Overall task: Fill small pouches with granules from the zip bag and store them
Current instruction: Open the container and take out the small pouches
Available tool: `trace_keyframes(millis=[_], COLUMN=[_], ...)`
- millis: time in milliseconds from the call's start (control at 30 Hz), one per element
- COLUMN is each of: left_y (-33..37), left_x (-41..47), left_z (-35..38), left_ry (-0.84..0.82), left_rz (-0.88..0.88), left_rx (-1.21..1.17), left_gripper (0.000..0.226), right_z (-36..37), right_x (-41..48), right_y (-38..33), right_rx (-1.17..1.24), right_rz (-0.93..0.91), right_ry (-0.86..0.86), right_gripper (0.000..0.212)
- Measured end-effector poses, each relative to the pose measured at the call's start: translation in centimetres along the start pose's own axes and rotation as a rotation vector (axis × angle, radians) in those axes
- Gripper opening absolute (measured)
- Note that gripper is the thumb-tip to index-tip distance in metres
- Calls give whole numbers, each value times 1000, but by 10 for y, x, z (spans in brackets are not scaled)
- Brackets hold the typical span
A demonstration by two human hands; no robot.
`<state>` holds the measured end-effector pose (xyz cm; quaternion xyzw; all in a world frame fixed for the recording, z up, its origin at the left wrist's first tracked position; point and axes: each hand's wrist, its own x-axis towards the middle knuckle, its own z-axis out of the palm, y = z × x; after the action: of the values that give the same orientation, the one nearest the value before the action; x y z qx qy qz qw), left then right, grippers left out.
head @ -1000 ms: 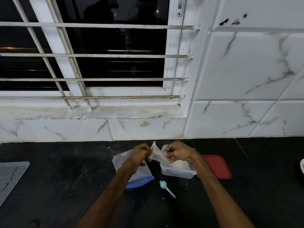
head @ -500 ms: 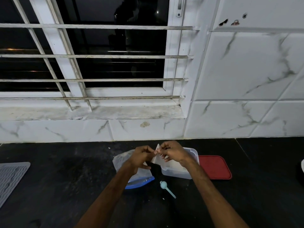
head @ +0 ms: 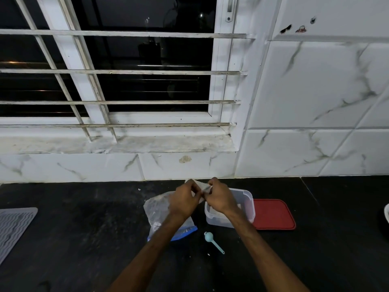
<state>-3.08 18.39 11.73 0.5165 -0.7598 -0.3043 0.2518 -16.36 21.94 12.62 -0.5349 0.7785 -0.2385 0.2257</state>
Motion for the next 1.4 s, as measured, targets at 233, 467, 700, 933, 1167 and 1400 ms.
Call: trace_keyframes(millis=[233, 467, 700, 933, 1167, 1400], left_y=[-4, -1, -1, 3, -7, -32], left_x=[-5, -7, -6, -3, -2, 3], left_z=[-7, -5, -8, -8, -16, -32], left_ry=[106, 111, 89, 72, 3, -327], left_rz=[18, 16, 65, 80, 165, 201], left_rx=[226, 257, 373, 460, 269, 85], left_gripper=[8, 10, 20, 24, 20, 76], right_z=[1, 11, 9, 4, 8, -1], right_x=[-7, -8, -13, -15, -11, -12], right_y=[9, 10, 8, 1, 4, 4], right_rx=[-116, -482, -532, -454, -379, -278], right_rz=[5, -406, -394, -290, -172, -186], right_ry=[106, 94, 57, -37, -51, -44], right_gripper=[32, 38, 33, 31, 25, 34])
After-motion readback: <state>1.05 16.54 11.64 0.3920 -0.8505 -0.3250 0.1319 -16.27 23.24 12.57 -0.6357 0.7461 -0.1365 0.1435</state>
